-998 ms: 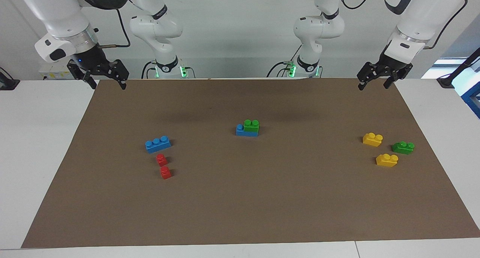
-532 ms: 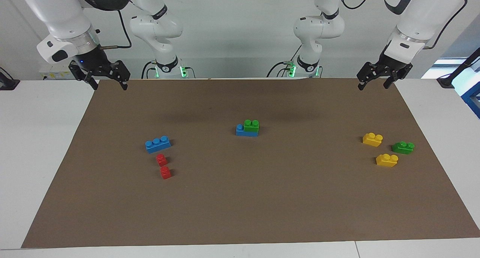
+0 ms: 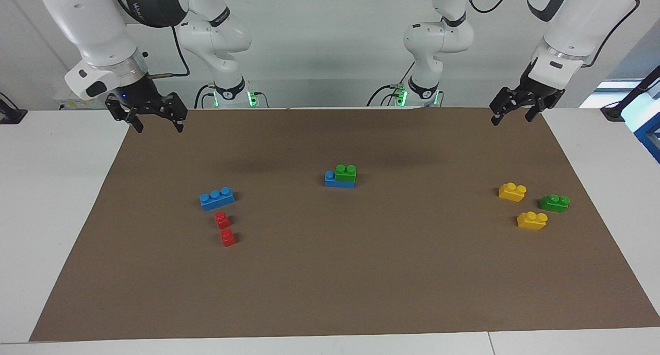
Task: Remove green block with left arm and hold with right
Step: 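Raise both grippers and swing them toward the middle of the table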
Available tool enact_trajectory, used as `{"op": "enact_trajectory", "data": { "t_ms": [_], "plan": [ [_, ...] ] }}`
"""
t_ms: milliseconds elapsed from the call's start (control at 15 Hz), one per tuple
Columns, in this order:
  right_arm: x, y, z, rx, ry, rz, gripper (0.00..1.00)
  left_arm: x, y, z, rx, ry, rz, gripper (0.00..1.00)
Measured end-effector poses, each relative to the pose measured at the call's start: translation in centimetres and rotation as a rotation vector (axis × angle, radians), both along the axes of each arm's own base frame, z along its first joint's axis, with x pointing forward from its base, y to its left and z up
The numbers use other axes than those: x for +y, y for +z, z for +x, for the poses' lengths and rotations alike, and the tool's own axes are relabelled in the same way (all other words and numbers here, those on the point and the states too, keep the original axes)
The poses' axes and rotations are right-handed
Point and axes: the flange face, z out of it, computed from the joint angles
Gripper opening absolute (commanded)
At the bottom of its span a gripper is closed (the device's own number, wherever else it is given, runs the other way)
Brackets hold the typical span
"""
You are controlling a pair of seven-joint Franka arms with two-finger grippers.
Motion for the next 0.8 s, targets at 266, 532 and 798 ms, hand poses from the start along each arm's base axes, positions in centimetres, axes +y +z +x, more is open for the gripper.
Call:
{"op": "enact_trajectory", "data": {
  "t_ms": [266,532,798],
  "plan": [
    [1.7,-1.7,-0.1,-0.032,0.104,0.000,1.00,-2.6,-0.6,-0.2,0.015,0.077,0.002,1.00],
    [2.6,-2.4,-0.6,-0.039,0.244,0.000,1.00,-4.2,-0.8,-0.4,0.027,0.261,-0.004,1.00],
    [3.4,-3.0,-0.7,-0.065,0.447,-0.006,1.00,-6.6,-1.0,-0.5,0.022,0.534,-0.043,1.00]
  ]
}}
